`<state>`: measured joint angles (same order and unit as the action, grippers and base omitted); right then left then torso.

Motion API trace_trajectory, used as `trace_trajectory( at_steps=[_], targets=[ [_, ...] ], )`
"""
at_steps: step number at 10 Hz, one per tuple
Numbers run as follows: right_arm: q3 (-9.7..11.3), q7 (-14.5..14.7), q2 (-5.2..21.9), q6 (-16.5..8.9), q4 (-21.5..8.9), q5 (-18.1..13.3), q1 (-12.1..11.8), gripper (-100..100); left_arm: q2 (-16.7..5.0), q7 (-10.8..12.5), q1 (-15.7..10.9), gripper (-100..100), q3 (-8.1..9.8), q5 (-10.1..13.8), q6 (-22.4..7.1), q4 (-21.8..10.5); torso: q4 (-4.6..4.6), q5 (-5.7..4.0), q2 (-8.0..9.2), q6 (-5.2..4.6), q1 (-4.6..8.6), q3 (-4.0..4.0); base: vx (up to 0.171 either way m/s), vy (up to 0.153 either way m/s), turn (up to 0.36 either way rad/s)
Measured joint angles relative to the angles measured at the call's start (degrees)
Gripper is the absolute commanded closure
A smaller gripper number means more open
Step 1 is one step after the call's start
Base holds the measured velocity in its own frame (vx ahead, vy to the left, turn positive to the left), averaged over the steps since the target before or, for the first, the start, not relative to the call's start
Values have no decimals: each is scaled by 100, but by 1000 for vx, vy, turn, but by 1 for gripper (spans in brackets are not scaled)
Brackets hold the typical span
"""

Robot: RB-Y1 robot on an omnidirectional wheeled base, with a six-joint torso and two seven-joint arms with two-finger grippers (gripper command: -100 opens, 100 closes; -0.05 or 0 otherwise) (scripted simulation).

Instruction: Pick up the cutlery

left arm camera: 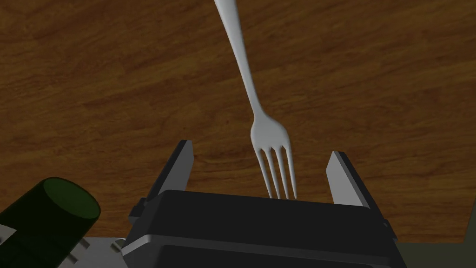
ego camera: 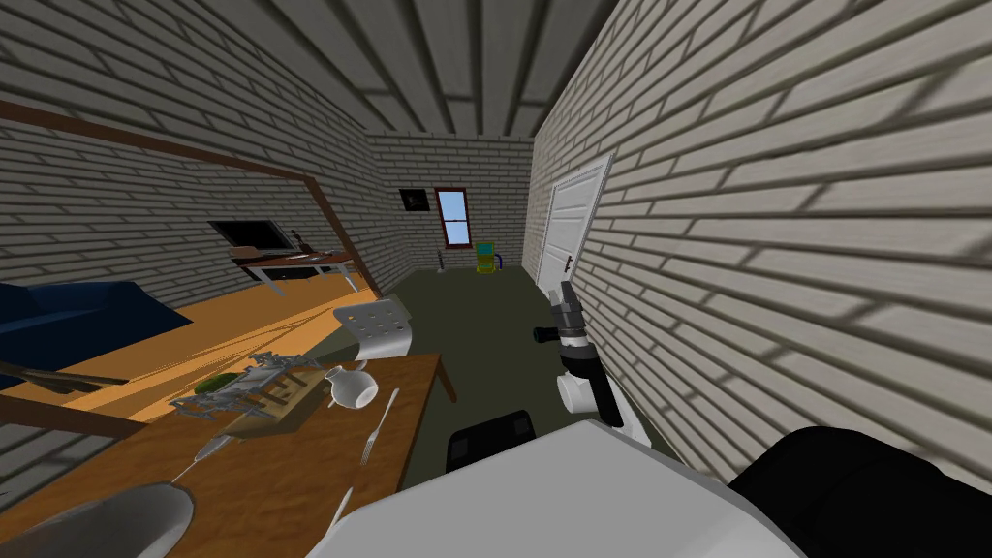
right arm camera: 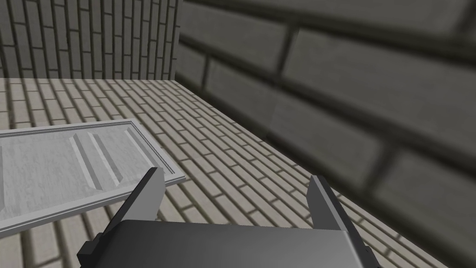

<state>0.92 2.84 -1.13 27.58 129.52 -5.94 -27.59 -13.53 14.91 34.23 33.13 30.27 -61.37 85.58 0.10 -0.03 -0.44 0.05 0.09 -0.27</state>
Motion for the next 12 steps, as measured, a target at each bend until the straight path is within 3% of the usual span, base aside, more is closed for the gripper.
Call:
trace_trajectory(
  at_steps=[6, 7, 8, 12],
  targets=[
    [0, 0, 0, 0, 0, 0, 1, 0, -48, 198, -50, -100, 432, 15, -690, -488, -4, 0, 18, 0, -2, 10, 81, 6, -18],
    [0, 0, 0, 0, 0, 0, 1, 0, -49, 207, -52, 0, 438, 14, -714, -494, -6, 0, 32, 0, 0, 17, 7, 1, 0],
    [0, 0, 0, 0, 0, 0, 1, 0, -49, 206, -52, -100, 437, 14, -712, -493, -9, 0, 43, 0, 2, 24, 2, 17, 23],
    [0, 0, 0, 0, 0, 0, 2, 0, 32, 180, -220, -100, 296, -112, -377, -872, -11, 3, 52, 0, -13, 29, -3, 34, 18]
  ],
)
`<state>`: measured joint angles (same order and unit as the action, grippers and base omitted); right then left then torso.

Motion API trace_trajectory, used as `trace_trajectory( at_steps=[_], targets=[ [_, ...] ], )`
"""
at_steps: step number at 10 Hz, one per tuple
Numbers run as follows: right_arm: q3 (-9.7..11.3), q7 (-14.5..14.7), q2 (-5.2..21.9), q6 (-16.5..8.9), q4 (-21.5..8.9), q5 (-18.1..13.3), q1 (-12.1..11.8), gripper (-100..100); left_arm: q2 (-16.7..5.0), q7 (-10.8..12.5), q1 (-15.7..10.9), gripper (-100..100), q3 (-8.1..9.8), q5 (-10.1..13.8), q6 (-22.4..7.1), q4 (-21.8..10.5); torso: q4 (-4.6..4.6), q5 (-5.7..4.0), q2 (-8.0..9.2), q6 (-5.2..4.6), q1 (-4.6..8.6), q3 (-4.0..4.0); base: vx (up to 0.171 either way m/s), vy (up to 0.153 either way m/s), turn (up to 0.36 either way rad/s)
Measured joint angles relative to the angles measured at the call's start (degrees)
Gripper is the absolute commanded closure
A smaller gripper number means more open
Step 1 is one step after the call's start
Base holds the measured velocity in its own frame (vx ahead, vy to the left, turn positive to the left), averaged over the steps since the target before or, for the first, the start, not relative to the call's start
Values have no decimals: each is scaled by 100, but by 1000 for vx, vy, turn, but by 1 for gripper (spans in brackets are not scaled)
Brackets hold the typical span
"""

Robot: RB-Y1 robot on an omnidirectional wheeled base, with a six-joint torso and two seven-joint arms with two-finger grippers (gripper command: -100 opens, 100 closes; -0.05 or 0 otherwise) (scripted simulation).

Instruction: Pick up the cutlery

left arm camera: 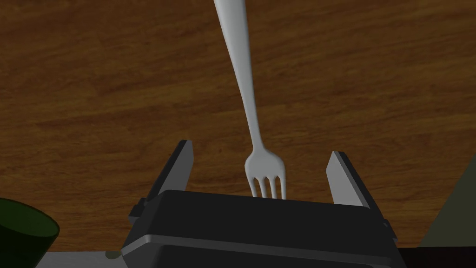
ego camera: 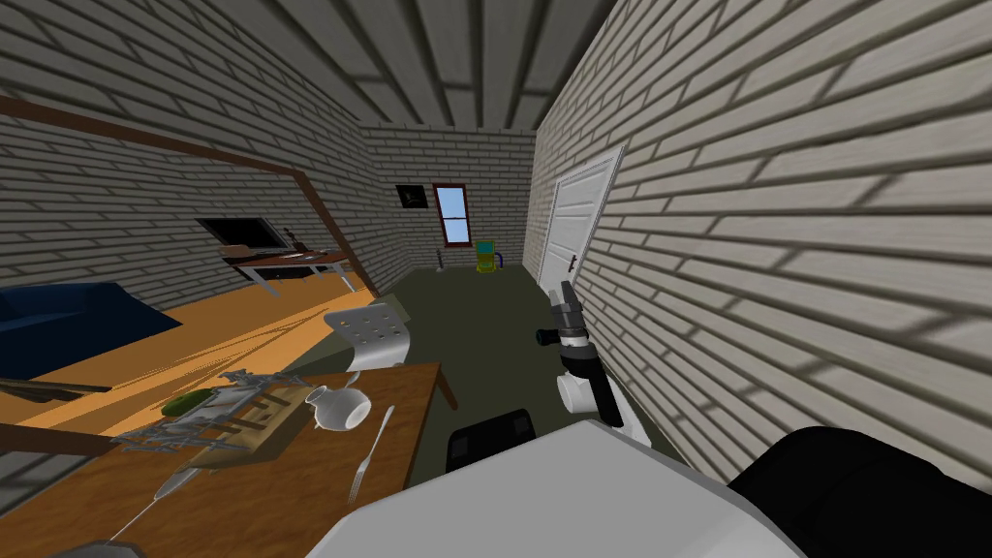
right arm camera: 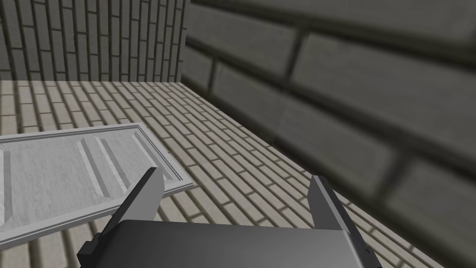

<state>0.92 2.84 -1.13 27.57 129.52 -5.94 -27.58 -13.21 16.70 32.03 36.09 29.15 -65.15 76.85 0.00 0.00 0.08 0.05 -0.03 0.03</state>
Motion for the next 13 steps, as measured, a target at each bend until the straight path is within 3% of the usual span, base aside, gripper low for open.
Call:
trace_trajectory(
  at_steps=[1, 2, 6, 7, 8, 12, 13],
  targets=[
    [0, 0, 0, 0, 0, 0, 0, 0, 22, -14, -28, -100, -29, -25, 86, -82, 0, -1, -1, 0, 3, 0, 0, 9, 1],
    [0, 0, 0, 0, 0, 0, 0, 0, 27, -17, -30, 100, -34, -26, 100, -89, 0, 0, -1, -1, 3, 0, 0, 0, 0],
    [0, 0, 0, 0, 0, 0, 0, 0, 34, -12, -26, 100, -36, -22, 85, -91, -2, 7, -1, -5, -21, 1, 0, 0, 0],
    [0, 0, 0, 0, 0, 0, 0, 0, 34, -13, -27, 0, -36, -22, 86, -90, -2, 8, -1, -4, -22, 1, 0, 0, 0],
    [0, 0, 0, 0, 0, 0, 0, 0, 34, -13, -27, 100, -36, -22, 86, -90, -2, 8, -1, -4, -23, 1, -2, -31, -43],
    [1, 0, -1, 0, 0, 0, 0, 0, -83, 13, 151, 100, 131, 122, -290, 334, -2, 3, -2, -4, -6, 0, 4, -30, -15],
    [1, 0, -1, 0, 0, 0, 0, 0, -85, 17, 156, 0, 135, 124, -310, 349, -2, 6, -1, -3, -14, 0, 0, 0, 0]
  ],
)
